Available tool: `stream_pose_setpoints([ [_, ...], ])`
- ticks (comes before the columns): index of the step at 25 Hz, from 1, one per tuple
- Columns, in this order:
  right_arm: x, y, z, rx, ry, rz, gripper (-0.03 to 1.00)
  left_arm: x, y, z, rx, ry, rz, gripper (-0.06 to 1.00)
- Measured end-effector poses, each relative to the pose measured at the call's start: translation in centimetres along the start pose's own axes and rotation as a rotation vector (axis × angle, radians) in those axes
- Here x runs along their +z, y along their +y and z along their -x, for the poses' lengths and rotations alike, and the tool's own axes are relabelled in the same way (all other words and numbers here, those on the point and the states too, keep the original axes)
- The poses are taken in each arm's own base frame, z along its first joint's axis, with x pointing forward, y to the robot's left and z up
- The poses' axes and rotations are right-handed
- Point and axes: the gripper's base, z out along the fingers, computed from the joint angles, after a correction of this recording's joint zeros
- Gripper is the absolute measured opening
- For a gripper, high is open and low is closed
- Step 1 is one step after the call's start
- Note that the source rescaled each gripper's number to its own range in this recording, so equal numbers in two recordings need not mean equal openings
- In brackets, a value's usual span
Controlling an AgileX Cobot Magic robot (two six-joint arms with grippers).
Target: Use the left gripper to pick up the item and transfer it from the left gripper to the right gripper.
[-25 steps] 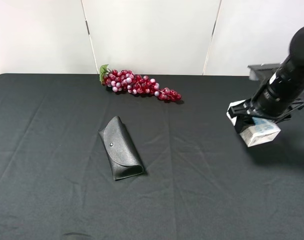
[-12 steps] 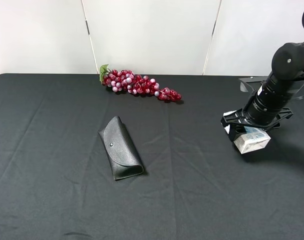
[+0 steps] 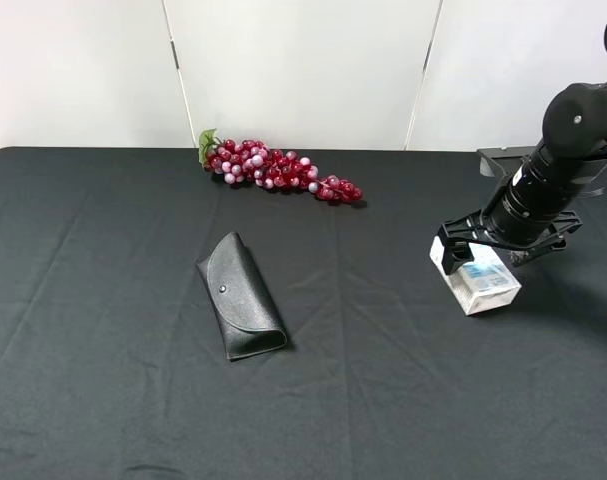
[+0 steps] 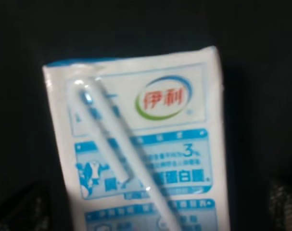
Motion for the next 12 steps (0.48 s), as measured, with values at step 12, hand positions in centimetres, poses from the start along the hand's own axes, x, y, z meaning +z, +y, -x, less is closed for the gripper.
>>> stream_pose_setpoints([
  [12,-2.5,0.0,-0.4,0.001,-0.001,0.000,1.00,0.0,0.0,0.0,0.000,0.000,0.000,0.98],
])
